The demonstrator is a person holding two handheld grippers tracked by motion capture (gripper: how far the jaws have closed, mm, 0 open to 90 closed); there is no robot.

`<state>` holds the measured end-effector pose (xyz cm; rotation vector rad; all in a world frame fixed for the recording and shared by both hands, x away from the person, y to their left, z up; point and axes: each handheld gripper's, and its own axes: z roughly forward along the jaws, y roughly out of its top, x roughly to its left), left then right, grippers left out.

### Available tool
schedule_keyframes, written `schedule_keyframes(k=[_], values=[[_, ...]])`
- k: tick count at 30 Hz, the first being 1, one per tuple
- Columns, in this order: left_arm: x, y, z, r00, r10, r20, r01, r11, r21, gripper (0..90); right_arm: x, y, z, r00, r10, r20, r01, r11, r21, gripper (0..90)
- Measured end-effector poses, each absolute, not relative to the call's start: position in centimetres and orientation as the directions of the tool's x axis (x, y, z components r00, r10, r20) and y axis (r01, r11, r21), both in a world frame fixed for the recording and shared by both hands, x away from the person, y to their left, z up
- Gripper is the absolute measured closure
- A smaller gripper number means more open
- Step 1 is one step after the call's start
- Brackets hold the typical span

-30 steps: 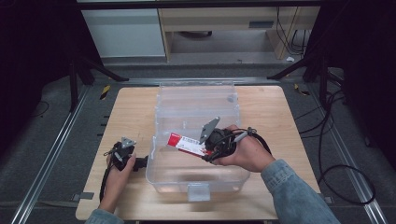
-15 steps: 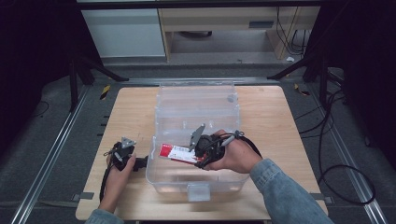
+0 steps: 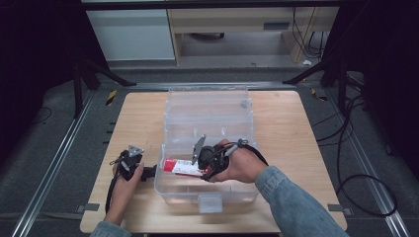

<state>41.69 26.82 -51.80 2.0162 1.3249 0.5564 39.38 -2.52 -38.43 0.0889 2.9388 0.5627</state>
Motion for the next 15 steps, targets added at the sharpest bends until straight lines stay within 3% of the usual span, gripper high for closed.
schedule_keyframes(k=[15], values=[[41.7, 26.8, -51.8, 0.400, 0.917, -0.004, 0.639, -0.276, 0.718, 0.0, 39.9, -1.4, -39.7, -0.993, 0.048, -0.112, 0.008, 0.942, 0.336, 51.5]])
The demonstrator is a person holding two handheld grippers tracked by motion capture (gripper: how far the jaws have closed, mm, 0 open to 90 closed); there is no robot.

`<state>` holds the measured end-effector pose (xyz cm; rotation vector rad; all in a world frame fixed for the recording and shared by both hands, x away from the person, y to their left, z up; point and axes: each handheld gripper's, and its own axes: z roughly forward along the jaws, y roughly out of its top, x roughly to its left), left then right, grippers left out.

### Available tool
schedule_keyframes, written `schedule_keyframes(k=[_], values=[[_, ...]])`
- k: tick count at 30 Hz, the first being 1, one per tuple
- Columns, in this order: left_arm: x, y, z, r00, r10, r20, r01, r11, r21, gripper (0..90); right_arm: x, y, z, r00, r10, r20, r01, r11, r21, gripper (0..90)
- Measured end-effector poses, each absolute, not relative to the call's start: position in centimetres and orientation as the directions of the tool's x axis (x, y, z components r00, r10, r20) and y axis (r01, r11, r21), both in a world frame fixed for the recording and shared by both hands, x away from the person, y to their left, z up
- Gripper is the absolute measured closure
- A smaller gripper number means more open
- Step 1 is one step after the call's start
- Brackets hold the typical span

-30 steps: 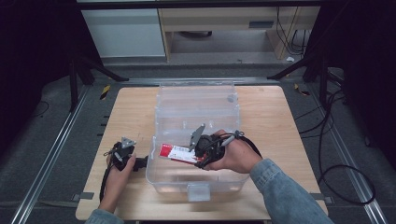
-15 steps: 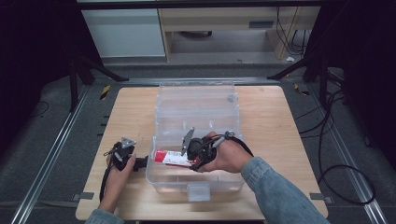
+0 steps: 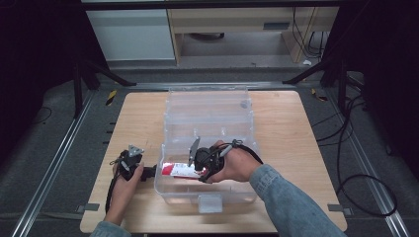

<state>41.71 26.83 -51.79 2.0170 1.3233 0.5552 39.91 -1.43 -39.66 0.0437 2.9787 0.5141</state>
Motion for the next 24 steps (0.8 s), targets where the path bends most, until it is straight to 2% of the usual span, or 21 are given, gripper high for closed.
schedule_keyframes(k=[24], values=[[41.7, 26.8, -51.8, 0.400, 0.916, -0.005, 0.639, -0.275, 0.718, 0.0, 40.1, 0.2, -41.4, -0.997, -0.005, -0.079, -0.027, 0.959, 0.283, 51.4]])
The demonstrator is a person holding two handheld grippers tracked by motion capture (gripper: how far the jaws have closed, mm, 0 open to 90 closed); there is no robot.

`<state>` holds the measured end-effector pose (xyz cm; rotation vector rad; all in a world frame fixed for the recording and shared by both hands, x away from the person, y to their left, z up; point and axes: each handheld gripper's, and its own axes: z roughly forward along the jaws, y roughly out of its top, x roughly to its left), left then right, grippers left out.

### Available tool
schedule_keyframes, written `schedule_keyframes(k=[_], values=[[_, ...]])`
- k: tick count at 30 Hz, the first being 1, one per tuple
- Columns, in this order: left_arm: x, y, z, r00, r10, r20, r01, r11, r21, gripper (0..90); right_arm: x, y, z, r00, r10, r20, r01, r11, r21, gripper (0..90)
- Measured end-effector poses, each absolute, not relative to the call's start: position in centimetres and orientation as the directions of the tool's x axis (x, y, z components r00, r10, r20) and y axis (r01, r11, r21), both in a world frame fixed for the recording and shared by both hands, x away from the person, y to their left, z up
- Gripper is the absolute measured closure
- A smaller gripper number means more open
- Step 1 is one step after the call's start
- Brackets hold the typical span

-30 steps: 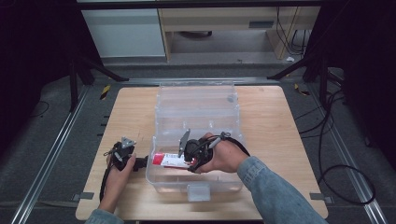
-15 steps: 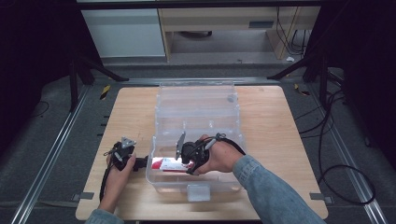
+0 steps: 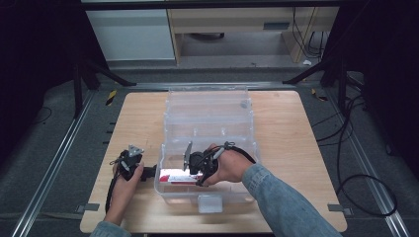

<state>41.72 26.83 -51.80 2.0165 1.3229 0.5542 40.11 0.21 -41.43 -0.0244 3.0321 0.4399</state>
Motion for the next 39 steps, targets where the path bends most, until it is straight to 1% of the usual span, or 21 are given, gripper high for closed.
schedule_keyframes(k=[39], values=[[41.7, 26.8, -51.8, 0.402, 0.916, -0.006, 0.639, -0.276, 0.718, 0.0, 40.8, 0.8, -43.6, -0.998, 0.006, -0.058, -0.009, 0.970, 0.242, 51.2]])
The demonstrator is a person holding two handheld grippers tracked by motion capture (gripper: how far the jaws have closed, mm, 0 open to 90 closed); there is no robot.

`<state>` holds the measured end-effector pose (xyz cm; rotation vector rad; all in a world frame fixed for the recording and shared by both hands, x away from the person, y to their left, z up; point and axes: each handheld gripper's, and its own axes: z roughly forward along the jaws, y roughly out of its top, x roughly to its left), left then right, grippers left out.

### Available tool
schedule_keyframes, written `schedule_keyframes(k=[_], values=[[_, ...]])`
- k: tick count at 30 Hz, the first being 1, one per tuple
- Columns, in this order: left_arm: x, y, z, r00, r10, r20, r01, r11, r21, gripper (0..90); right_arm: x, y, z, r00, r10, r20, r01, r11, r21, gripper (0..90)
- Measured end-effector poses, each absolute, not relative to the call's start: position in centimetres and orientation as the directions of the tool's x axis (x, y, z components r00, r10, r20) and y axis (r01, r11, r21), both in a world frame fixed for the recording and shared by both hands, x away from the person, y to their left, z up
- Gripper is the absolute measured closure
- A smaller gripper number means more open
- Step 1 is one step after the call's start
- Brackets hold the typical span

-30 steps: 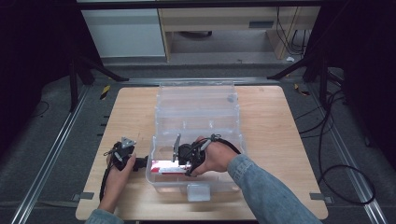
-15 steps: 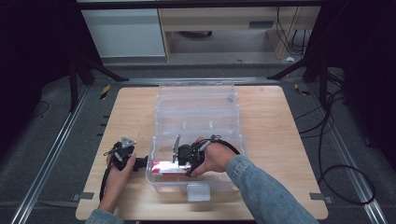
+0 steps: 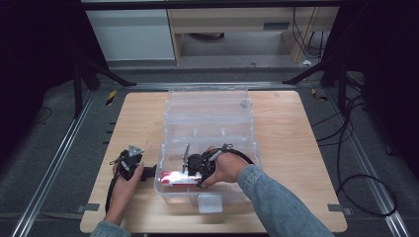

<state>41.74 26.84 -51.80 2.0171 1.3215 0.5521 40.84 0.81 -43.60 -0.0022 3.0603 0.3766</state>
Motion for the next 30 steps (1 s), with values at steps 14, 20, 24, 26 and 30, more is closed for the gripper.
schedule_keyframes(k=[14, 20, 24, 26, 30], values=[[41.7, 26.8, -51.8, 0.402, 0.916, -0.006, 0.639, -0.276, 0.718, 0.0, 40.9, 0.9, -44.2, -0.998, 0.010, -0.059, -0.003, 0.974, 0.228, 51.2], [41.7, 26.8, -51.8, 0.403, 0.915, -0.006, 0.639, -0.277, 0.718, 0.0, 40.9, 1.0, -44.5, -0.999, 0.012, -0.053, 0.000, 0.975, 0.221, 51.2], [41.7, 26.8, -51.8, 0.403, 0.915, -0.006, 0.639, -0.276, 0.718, 0.0, 40.9, 1.0, -44.7, -0.999, 0.014, -0.047, 0.003, 0.976, 0.218, 51.2], [41.7, 26.8, -51.8, 0.404, 0.915, -0.006, 0.639, -0.277, 0.717, 0.0, 41.0, 1.1, -44.9, -0.999, 0.006, -0.043, -0.003, 0.976, 0.217, 51.2], [41.8, 26.9, -51.8, 0.405, 0.914, -0.004, 0.639, -0.280, 0.716, 0.0, 40.9, 1.1, -45.2, -0.999, 0.012, -0.035, 0.005, 0.978, 0.210, 51.2]])
